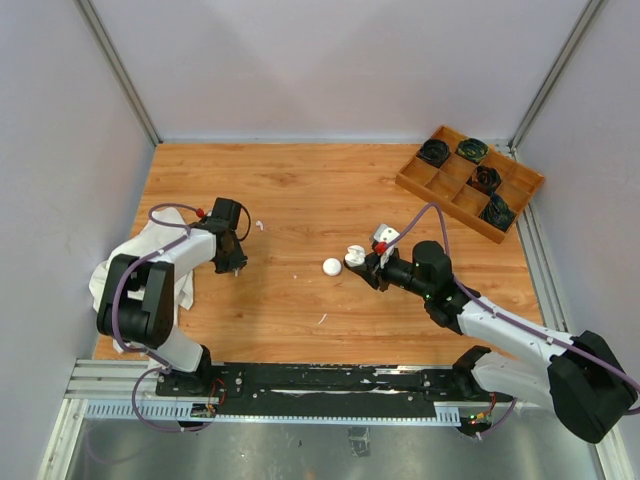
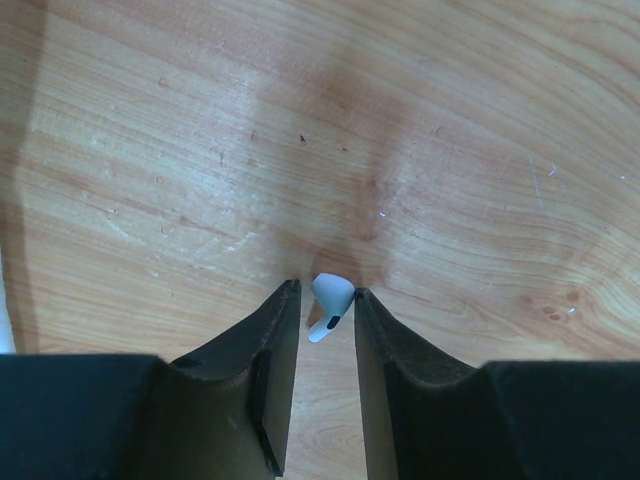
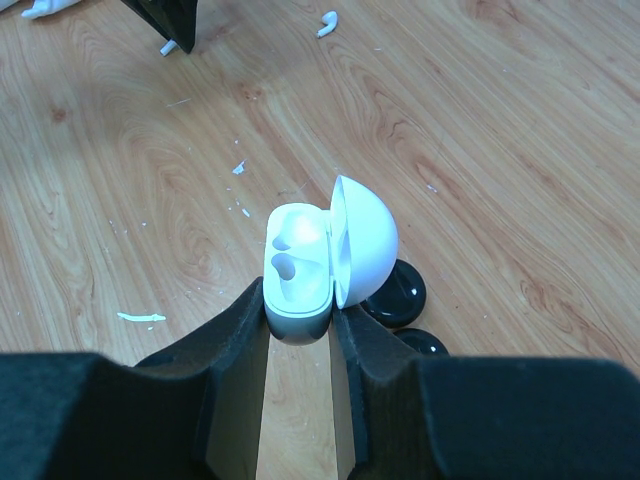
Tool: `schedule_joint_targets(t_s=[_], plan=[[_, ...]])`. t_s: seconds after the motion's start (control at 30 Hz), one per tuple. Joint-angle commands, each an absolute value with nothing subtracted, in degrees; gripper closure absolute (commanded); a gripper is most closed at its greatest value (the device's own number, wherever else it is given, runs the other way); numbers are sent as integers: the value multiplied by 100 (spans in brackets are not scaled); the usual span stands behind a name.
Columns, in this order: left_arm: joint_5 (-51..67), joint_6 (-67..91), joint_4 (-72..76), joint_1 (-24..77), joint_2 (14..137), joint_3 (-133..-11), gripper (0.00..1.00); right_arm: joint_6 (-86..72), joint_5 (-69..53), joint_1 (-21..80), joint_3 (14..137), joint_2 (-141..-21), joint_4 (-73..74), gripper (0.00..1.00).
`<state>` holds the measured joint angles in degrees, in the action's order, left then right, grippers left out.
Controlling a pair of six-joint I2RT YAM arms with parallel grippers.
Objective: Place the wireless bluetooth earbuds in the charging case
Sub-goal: Pick up the earbud from the center of the board.
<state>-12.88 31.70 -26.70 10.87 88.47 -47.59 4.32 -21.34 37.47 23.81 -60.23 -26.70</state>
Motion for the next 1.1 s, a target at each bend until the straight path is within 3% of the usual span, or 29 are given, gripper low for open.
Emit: schedule_joint_targets(t_s=[0.0,0.43,0.6,1.07], plan=[[-1379,3093,-2927,1035,8966,-4967,67,439,-2119,3675,2321,-5890,-2769,99],[-1285,3041,-2873,1037,9268,-5071,67,448,-2100,3680,2309,-5851,-2759,99],[-1238,3071,-2845,1035,9337,-5067,72,448,-2093,3676,2303,-5849,-2759,99],[-619,3532,-2317,1445,8247,-4558,79,458,-2305,3675,2253,-5921,-2939,99]])
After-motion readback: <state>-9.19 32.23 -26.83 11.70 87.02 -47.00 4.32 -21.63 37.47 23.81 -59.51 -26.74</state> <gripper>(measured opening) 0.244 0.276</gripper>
